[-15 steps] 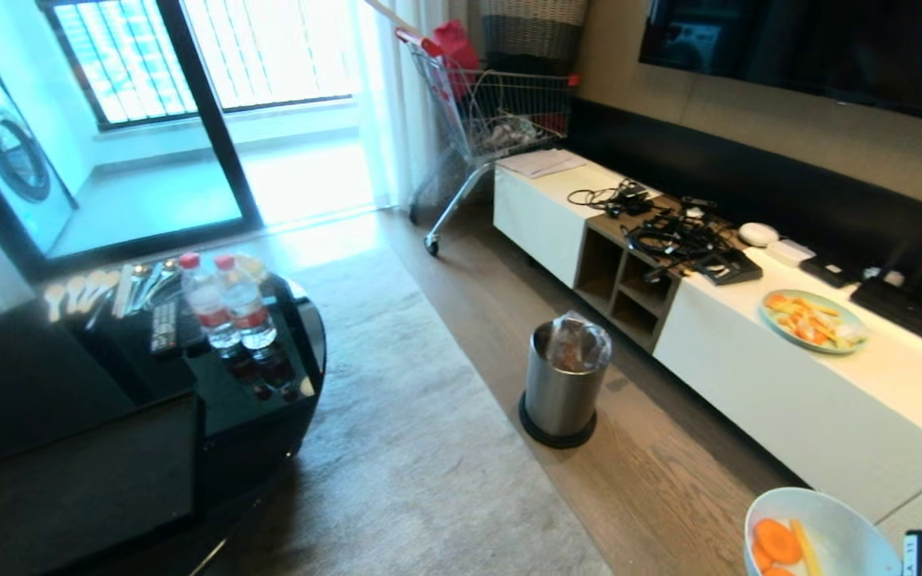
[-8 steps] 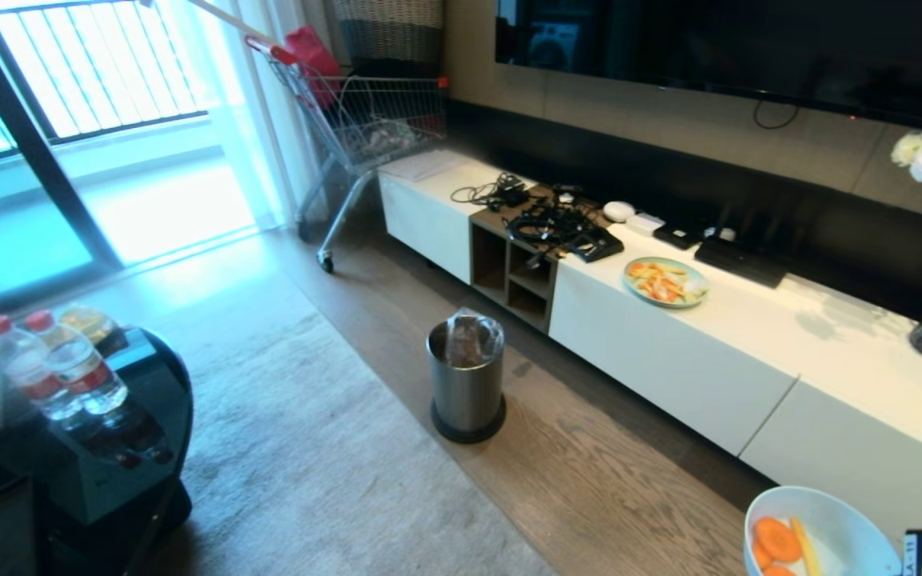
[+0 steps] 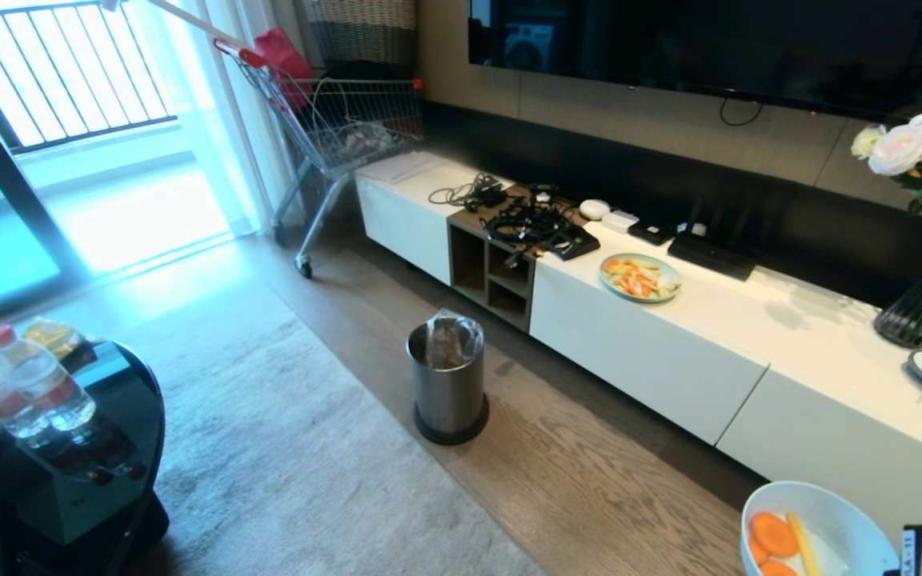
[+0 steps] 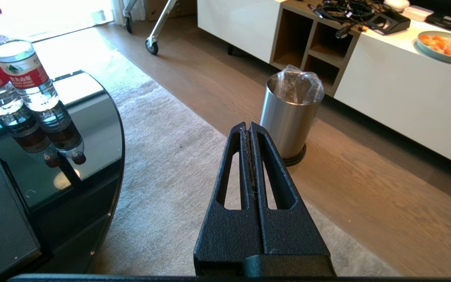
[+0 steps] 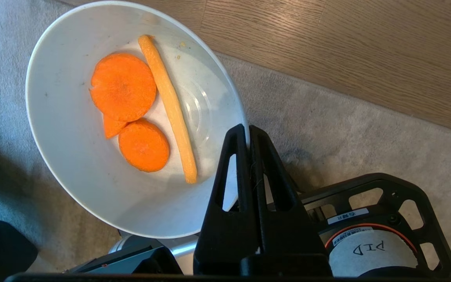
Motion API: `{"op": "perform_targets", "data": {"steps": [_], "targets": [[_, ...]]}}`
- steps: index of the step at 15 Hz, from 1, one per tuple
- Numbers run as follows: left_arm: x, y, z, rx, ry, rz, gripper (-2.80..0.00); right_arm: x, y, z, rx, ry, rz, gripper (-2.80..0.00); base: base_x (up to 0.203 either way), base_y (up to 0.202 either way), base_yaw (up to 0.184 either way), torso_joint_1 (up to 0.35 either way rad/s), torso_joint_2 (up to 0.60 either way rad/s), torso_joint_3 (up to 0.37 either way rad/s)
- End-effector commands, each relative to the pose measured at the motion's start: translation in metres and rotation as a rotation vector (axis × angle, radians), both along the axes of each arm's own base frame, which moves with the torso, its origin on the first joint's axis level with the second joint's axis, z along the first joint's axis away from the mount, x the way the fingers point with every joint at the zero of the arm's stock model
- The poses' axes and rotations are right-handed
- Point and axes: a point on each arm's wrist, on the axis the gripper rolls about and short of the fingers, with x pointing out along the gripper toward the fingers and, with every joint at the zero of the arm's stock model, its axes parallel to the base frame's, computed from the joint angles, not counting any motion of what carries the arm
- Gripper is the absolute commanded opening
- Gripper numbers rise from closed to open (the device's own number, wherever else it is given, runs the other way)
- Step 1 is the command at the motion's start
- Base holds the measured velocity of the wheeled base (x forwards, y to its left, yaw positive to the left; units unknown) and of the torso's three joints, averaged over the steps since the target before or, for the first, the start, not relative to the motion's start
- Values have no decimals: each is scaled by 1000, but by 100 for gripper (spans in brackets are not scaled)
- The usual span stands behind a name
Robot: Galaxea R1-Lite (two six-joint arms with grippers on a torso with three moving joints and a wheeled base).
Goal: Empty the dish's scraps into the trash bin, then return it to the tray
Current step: Move the bowl over the trash can
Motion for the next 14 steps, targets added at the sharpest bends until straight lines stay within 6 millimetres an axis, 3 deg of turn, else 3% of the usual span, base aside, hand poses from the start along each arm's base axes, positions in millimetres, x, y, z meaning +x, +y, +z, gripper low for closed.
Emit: {"op": "perform_targets", "data": {"steps": [1,7,14], "targets": [[0,0,0,-1,-1,0,-280,0,0,0,0,4,-3,-280,0,0,0,0,0,0],[0,0,0,-1,-1,0,-280,5,3,9,1,-29,17,-280,0,0,0,0,0,0],[0,0,0,-1,-1,0,-280,7,3,6,-11,-8,32,-280,0,0,0,0,0,0]]}}
